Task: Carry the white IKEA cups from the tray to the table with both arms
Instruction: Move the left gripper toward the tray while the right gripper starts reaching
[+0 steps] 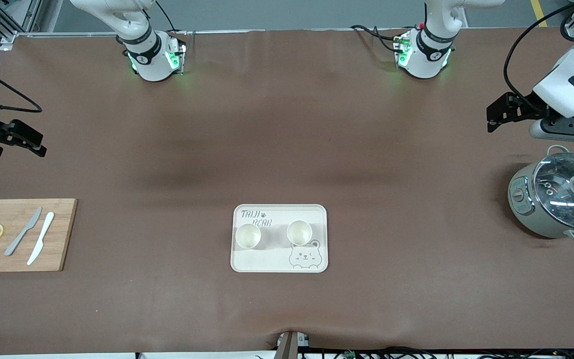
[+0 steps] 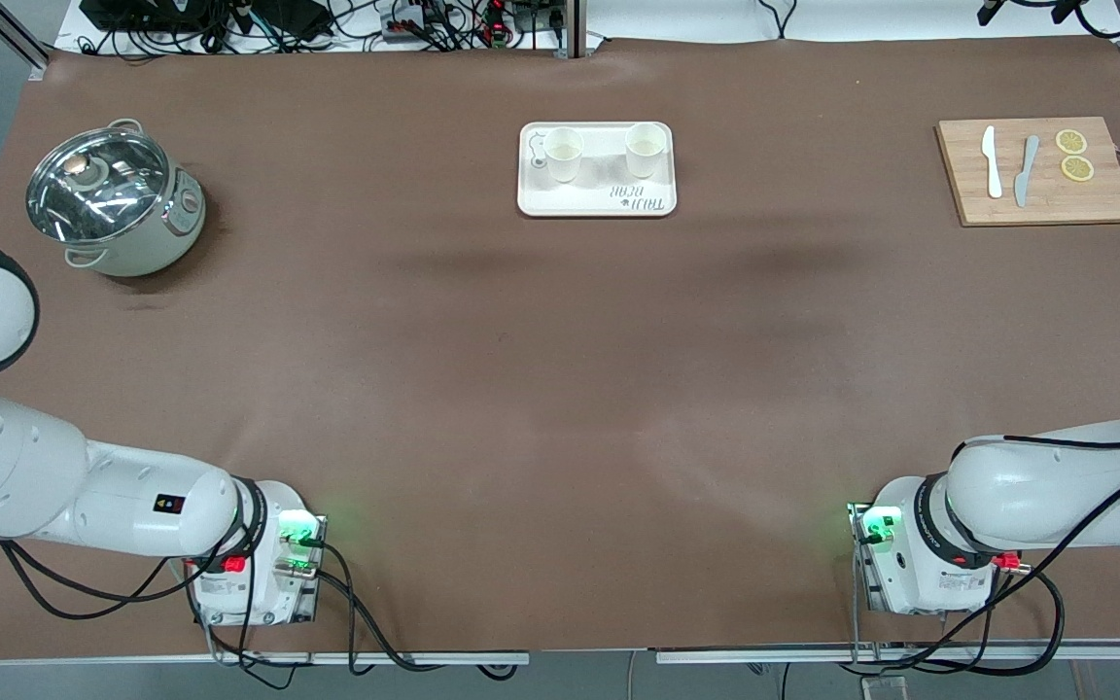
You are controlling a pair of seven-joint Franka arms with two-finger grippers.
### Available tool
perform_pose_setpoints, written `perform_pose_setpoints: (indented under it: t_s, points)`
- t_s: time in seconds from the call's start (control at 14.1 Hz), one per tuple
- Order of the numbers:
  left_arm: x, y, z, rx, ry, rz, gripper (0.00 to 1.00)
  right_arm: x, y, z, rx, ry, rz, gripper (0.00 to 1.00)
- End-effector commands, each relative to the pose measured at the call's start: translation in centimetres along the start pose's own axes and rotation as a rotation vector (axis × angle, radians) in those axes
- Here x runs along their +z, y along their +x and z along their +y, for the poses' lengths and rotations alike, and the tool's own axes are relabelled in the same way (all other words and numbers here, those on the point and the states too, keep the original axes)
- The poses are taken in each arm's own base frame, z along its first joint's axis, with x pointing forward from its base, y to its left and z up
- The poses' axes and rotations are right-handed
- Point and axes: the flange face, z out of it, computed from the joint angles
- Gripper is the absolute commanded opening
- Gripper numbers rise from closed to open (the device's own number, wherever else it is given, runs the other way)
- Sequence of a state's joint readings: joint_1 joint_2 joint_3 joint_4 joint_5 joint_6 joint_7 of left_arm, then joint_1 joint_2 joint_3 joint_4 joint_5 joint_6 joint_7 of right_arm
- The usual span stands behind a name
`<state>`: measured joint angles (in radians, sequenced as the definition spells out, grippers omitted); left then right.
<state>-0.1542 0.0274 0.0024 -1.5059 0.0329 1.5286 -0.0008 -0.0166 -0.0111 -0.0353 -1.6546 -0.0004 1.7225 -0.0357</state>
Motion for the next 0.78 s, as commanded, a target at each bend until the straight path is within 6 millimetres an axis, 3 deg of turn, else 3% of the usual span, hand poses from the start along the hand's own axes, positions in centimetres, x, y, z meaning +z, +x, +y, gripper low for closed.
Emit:
perform_pose_setpoints:
  t_s: [0.0, 0.21, 0.35, 0.57, 0.71]
  points:
    - [0.0, 0.1, -0.1, 0.010, 0.019, 0.020, 1.00, -0.8, -0.5, -0.1, -0.009, -0.011, 0.013, 1.00]
    - [0.3, 0.6, 0.2, 0.027, 0.004, 0.019, 1.00, -0.7, -0.5, -0.1, -0.007, -0.010, 0.010, 1.00]
    - [1.4, 1.8, 2.0, 0.020, 0.001, 0.029, 1.00, -0.8, -0.4, 0.1, -0.004, -0.009, 0.014, 1.00]
    - [2.0, 6.1, 7.8, -0.065, -0.015, 0.064, 1.00, 0.1, 0.3, 0.0, 0.000, 0.003, 0.010, 1.00]
    - [5.9, 9.0, 12.5, -0.060, -0.014, 0.026, 1.00, 2.0, 1.2, -0.4, -0.005, 0.013, -0.011, 1.00]
